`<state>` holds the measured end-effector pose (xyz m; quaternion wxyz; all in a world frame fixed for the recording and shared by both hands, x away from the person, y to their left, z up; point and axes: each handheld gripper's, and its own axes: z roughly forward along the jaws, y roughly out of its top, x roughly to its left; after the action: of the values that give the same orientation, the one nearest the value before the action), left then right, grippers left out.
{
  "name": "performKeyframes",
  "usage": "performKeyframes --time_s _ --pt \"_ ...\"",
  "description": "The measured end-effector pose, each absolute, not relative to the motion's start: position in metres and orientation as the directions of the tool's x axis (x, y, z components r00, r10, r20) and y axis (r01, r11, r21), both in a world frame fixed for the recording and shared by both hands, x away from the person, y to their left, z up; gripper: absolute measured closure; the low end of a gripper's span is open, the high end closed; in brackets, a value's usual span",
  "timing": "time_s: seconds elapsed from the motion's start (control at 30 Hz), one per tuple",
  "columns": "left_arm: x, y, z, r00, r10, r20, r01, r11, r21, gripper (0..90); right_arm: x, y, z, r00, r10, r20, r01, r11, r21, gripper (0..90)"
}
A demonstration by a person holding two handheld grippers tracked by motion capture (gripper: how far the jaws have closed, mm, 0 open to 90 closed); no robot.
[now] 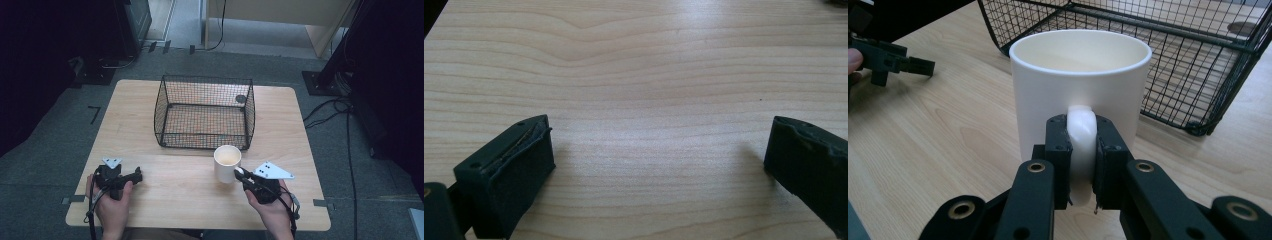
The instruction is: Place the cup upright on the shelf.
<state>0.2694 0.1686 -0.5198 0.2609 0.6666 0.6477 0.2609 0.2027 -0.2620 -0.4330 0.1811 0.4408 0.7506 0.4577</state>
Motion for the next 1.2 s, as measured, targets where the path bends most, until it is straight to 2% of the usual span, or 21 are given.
performKeyframes --time_s 0.57,1.2 --pt "0.269 0.168 -0.520 0.024 1.000 0.009 0.726 -0.023 0.687 0.0 0.210 -0.254 -0.399 -0.585 0.805 0.100 0.429 0.203 0.880 80.6" --pt "0.270 0.168 -0.520 0.022 1.000 0.008 0.725 -0.022 0.688 0.0 0.231 -0.250 -0.369 -0.582 0.810 0.073 0.379 0.190 0.905 80.6"
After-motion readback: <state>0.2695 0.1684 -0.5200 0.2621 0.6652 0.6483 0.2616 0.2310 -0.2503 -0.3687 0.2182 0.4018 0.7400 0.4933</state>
